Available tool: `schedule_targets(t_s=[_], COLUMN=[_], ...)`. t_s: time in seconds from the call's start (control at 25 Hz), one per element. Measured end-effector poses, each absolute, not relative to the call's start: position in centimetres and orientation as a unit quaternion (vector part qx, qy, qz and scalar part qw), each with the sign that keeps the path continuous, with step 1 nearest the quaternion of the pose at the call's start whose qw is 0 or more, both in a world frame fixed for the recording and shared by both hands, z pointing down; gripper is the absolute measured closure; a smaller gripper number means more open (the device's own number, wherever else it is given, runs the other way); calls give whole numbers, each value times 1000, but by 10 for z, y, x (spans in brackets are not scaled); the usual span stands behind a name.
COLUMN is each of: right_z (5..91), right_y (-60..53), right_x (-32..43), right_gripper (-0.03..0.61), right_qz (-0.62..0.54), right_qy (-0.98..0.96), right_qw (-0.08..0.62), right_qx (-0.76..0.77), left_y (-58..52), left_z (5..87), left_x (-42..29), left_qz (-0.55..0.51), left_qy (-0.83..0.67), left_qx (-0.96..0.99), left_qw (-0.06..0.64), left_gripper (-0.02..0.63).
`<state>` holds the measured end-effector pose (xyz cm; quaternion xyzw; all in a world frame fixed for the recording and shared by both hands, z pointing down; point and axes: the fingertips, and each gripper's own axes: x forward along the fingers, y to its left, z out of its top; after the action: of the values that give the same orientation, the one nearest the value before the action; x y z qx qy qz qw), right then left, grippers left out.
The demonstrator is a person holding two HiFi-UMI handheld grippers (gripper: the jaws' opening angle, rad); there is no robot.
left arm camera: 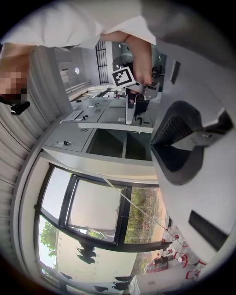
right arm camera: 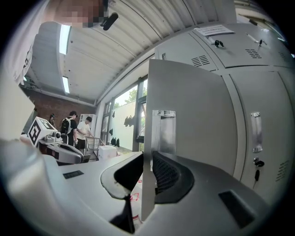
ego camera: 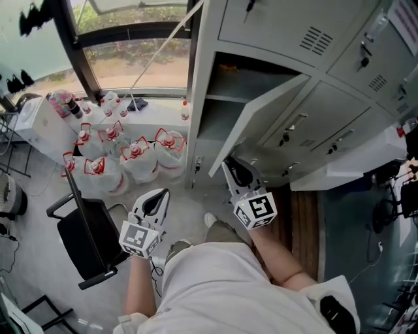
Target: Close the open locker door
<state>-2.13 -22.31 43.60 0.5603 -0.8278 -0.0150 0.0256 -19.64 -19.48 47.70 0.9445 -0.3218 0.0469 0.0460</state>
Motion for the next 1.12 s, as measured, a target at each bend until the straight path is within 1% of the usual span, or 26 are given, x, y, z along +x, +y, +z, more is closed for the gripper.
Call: schedule_targets(t_s=[0.6,1.12], right_z=[434,436], right_y=[-283,-325], right_x=[-39,-37], right_gripper=[508,508], right_qz=[-8,-3], right_qy=[-873,-896], right_qw=[17,11], right_qx=[488,444], left_y=[-235,-257], left_z=[471,475], left_x=[-197,-191], left_qz=[42,48], left_qy=[-386,-435], left_qx=[920,897], left_qw=[51,59], left_gripper=[611,611])
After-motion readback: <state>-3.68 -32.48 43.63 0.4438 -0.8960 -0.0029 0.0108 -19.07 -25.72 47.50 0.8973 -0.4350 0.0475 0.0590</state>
